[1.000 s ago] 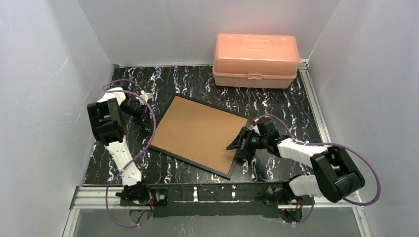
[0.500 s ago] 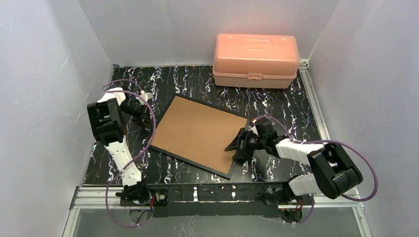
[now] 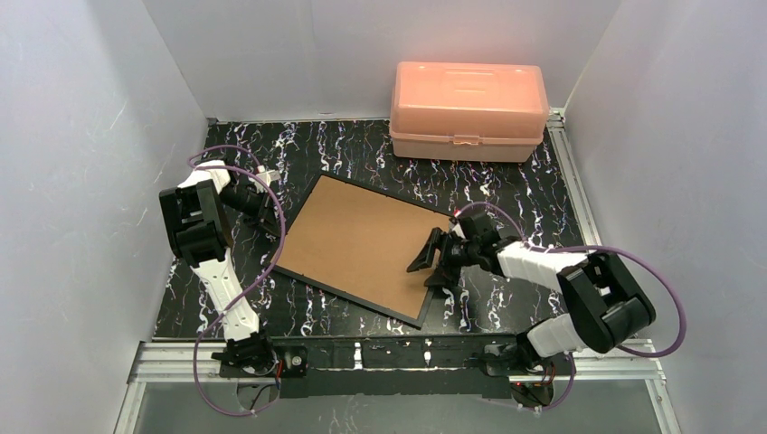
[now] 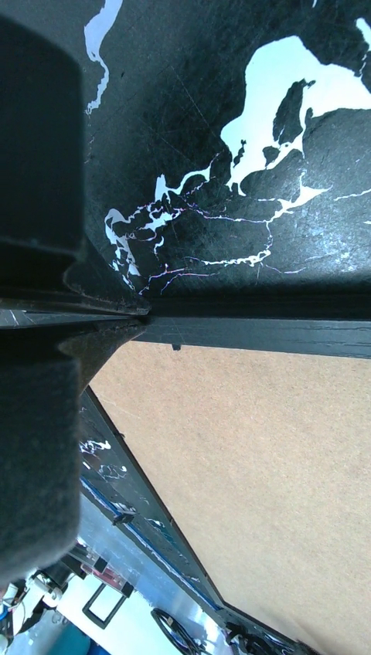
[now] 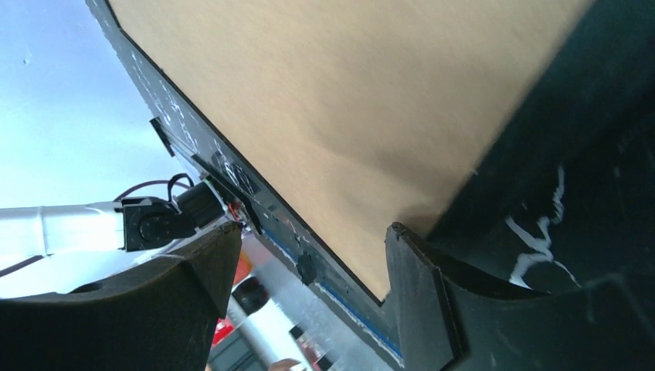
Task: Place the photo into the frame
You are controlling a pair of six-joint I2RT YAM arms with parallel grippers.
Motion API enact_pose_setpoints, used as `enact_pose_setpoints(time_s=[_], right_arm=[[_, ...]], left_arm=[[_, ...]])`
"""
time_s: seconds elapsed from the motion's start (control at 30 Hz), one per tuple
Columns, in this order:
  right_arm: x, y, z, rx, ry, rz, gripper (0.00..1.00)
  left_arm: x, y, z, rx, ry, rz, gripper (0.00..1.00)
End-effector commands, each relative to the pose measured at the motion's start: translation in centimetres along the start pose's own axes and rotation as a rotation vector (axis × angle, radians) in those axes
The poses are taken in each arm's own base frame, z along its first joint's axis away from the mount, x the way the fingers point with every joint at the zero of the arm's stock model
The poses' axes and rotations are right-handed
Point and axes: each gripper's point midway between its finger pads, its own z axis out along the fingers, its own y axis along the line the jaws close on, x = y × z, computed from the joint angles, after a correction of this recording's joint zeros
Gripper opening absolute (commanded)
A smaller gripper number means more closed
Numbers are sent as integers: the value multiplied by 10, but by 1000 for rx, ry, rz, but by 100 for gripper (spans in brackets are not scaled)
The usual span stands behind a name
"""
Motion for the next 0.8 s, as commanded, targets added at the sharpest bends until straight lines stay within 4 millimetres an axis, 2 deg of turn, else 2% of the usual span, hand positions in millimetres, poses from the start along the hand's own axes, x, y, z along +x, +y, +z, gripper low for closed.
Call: enact_pose_setpoints(time_s=[0.0, 0.03, 0.1, 0.2, 0.3, 0.37, 0.47, 0.53, 0.63, 0.77], right_arm=[[-31, 35, -11, 27, -92, -177, 80], [-34, 42, -19, 27, -114, -199, 84], [-36, 43, -31, 47, -134, -205, 89], [-33, 32, -42, 74, -143, -180, 92], [-26, 15, -44, 118, -138, -160, 92], [-35, 12, -50, 142, -165, -192, 91], [-77, 16, -67, 273, -255, -323, 92], [-106, 30, -73, 326, -290, -404, 94], [-147, 44, -70, 373, -365, -489, 96], [-195, 53, -56, 391, -450, -540, 97]], left_arm=[[26, -5, 5, 2, 102, 15, 0], [27, -5, 2, -1, 103, 24, 0], [27, -6, -4, -5, 100, 34, 0], [26, -10, -14, 5, 91, 37, 0], [29, -18, -21, 24, 90, 39, 3], [33, -27, -28, 39, 84, 52, 5], [38, -30, -35, 22, 82, 61, 7], [41, -34, -42, 23, 76, 54, 9], [51, -47, -53, 48, 75, 73, 12], [82, -64, -48, 83, 123, 122, 14]])
